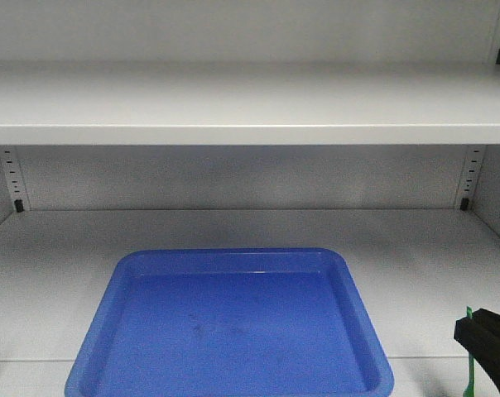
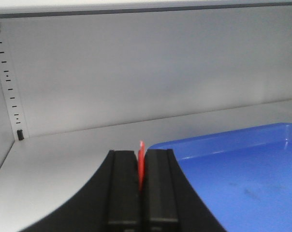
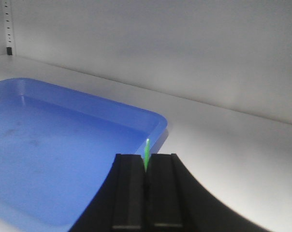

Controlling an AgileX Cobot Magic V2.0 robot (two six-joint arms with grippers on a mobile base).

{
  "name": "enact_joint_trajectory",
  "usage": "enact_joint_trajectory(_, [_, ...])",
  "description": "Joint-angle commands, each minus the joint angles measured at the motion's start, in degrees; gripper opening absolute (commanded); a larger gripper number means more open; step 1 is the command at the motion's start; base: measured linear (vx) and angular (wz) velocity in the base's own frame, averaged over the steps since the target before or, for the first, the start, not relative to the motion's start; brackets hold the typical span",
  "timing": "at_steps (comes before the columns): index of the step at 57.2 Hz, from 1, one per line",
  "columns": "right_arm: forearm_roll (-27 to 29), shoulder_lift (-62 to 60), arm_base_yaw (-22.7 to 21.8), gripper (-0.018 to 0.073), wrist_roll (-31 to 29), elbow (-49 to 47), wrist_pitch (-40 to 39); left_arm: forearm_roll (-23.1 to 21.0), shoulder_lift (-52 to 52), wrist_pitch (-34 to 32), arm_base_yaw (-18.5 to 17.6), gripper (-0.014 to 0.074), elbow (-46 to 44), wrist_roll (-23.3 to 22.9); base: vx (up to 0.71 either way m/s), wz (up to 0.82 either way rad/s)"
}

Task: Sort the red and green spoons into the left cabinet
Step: 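Approach the blue tray on the cabinet shelf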

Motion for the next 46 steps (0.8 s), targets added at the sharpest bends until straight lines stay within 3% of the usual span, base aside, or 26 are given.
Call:
enact_joint_trajectory(1, [1.4,-0.3,-0.2,-0.0006,-0.2,-1.8,-2.5,-0.6,0.0,-3.9,-0.1,-0.0006,-1.5,-0.3,0.18,-0.03])
enact_joint_trajectory(46, [1.4,-0.3,-0.2,-0.0006,-0.2,-1.8,-2.5,-0.6,0.0,-3.9,-0.1,-0.0006,-1.5,-0.3,0.06,-0.01])
